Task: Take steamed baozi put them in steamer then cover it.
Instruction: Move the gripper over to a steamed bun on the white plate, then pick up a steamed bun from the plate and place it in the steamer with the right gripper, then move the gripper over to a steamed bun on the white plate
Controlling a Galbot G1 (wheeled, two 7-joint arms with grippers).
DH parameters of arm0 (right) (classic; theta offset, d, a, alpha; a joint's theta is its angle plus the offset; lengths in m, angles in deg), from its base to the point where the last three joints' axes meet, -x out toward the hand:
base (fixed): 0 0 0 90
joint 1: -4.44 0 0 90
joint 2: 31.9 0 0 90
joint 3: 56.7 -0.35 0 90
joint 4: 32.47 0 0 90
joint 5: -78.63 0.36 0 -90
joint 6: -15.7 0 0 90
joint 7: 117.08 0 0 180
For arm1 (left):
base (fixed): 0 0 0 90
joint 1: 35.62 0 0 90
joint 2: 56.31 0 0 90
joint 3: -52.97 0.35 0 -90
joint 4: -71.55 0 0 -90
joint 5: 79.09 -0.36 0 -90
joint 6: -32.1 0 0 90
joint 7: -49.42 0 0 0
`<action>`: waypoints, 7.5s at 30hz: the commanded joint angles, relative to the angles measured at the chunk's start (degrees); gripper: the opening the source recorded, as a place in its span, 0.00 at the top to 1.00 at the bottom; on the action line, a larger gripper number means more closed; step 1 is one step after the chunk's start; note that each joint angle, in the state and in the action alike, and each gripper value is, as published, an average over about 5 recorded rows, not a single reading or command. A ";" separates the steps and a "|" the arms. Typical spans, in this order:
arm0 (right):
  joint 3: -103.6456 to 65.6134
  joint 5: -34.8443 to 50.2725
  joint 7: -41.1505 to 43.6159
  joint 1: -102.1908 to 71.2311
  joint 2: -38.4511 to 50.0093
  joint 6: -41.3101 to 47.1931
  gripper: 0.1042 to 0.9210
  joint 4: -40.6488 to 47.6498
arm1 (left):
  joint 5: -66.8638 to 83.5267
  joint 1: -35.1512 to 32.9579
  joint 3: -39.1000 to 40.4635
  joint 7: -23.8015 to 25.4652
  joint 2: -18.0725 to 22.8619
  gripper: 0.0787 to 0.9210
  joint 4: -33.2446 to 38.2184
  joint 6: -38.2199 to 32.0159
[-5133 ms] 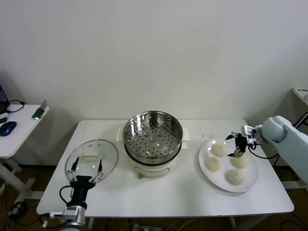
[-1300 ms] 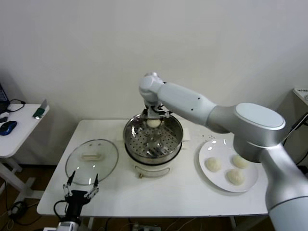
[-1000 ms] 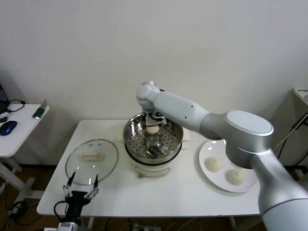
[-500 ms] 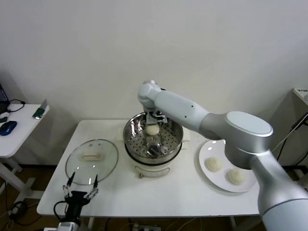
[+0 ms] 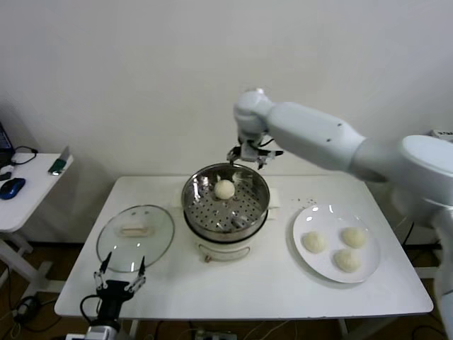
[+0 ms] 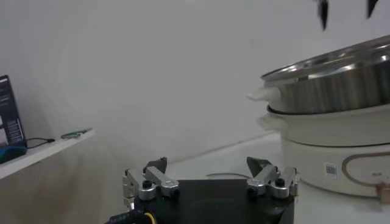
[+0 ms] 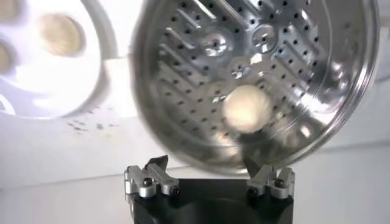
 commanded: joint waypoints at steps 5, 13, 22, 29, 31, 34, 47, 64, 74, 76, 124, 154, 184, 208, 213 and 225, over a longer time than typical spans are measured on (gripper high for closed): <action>9.33 22.94 -2.24 0.65 27.82 20.34 0.12 -10.41 | -0.40 -0.22 -0.19 -0.01 0.30 0.12 1.95 1.12; 7.71 25.68 -6.56 -10.67 33.39 34.05 0.12 -12.07 | -1.72 -0.50 0.03 0.03 0.75 0.12 2.84 1.71; 4.53 27.77 -7.82 -18.96 30.18 40.14 0.12 -7.01 | -1.99 -1.19 0.14 0.02 1.11 0.12 2.65 1.42; 0.38 26.45 -8.50 -23.70 23.40 40.40 0.12 0.02 | -1.61 -1.72 -0.55 -0.07 0.95 0.12 1.95 0.91; 0.09 26.60 -8.42 -24.16 21.88 40.35 0.12 1.21 | -1.51 -1.83 -0.69 -0.09 0.91 0.12 1.72 0.79; -0.43 26.83 -8.43 -24.87 19.82 40.34 0.12 2.50 | -1.35 -1.86 -0.80 -0.05 0.86 0.12 1.43 0.83; -2.73 24.76 -8.29 -26.73 13.91 38.79 0.12 9.32 | -1.43 -1.27 -0.62 0.04 0.81 0.12 0.78 0.95; -1.86 24.01 -5.12 -26.02 13.68 36.95 0.19 10.33 | -1.10 -1.60 -0.97 -0.19 1.05 0.12 0.79 0.64; -1.94 25.29 -4.81 -24.86 15.44 36.68 0.26 9.03 | -0.96 -1.87 -1.07 -0.28 1.14 0.12 1.17 0.65; -1.39 26.31 -4.94 -23.36 16.11 36.75 0.26 8.45 | -0.96 -1.90 -1.05 -0.29 1.17 0.12 1.24 0.67; 18.86 61.52 -9.94 -1.50 -25.61 44.12 0.26 16.94 | -0.82 -4.45 0.41 -0.64 1.76 0.12 5.66 -0.15; 19.75 57.26 -8.31 2.83 -17.98 42.56 0.12 12.39 | -0.30 -2.41 -0.12 -0.61 1.13 0.12 4.49 0.71; 12.95 24.79 -6.42 -9.78 34.49 39.45 0.12 -15.13 | -1.78 -2.77 -0.50 -0.69 0.92 0.12 4.45 1.49; -1.12 17.70 -6.81 -28.33 28.84 36.66 0.12 -3.19 | -2.66 -2.89 -0.96 -0.80 1.79 0.12 3.06 1.81; -1.27 17.20 -6.43 -28.17 27.62 36.22 0.12 -1.70 | -2.61 -3.08 -1.08 -0.83 1.85 0.12 2.80 1.60; -1.08 16.61 -4.77 -27.46 27.30 35.51 0.18 -0.95 | -2.54 -2.99 -1.16 -0.85 1.81 0.12 2.80 1.65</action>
